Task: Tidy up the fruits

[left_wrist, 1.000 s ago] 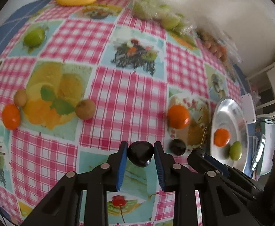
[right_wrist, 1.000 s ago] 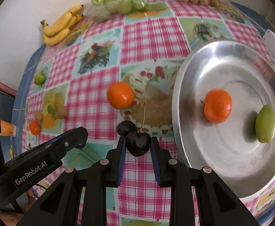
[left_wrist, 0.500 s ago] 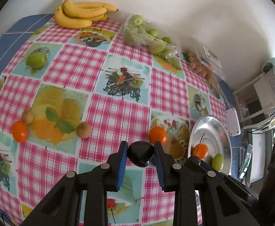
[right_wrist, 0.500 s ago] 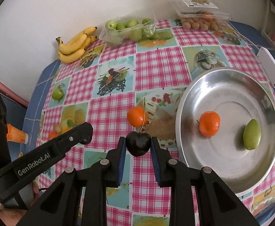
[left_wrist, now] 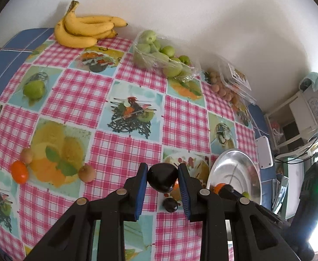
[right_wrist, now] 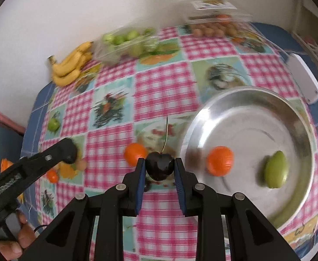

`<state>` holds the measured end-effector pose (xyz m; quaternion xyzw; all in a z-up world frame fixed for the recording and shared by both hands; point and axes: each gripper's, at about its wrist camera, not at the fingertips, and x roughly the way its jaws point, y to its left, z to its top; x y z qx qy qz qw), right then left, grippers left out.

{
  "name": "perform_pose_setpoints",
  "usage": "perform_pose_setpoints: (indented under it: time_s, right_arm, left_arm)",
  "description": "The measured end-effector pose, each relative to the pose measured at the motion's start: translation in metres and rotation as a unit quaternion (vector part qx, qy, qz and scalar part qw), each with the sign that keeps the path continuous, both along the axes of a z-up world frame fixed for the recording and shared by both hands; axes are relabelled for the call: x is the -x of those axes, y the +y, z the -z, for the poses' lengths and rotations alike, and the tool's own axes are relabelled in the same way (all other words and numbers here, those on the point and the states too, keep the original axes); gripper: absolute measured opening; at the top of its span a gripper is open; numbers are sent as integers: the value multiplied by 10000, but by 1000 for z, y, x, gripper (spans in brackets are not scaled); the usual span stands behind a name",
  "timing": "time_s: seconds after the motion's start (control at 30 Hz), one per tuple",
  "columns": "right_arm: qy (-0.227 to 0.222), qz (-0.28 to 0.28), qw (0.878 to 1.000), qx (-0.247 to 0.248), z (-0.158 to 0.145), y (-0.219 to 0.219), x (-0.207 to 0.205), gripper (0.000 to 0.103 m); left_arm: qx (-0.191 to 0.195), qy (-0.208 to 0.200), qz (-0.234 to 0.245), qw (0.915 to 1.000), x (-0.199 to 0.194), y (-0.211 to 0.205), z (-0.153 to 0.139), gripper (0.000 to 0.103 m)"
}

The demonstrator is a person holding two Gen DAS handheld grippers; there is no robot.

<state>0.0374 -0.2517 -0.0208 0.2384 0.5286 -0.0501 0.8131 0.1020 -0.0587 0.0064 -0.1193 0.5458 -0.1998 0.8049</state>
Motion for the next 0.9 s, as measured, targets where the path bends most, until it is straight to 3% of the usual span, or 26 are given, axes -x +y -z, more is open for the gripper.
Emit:
perform_pose_setpoints:
  time_s: [0.17,0.53,0.9]
  right_arm:
    - [61,469,9989,-65,8,-36,16,27]
    - [129,1342,9908,85,13,-101,51,27]
    - [-23,1424,9898,26,28,-121,47,27]
  left_arm:
    - [-119,-45,168,9998,7,-17,1,30]
    - [-282,-177,1062,9938,37,-82,3,30]
    - [-448,-229,1819,9820,62,-138,19,30]
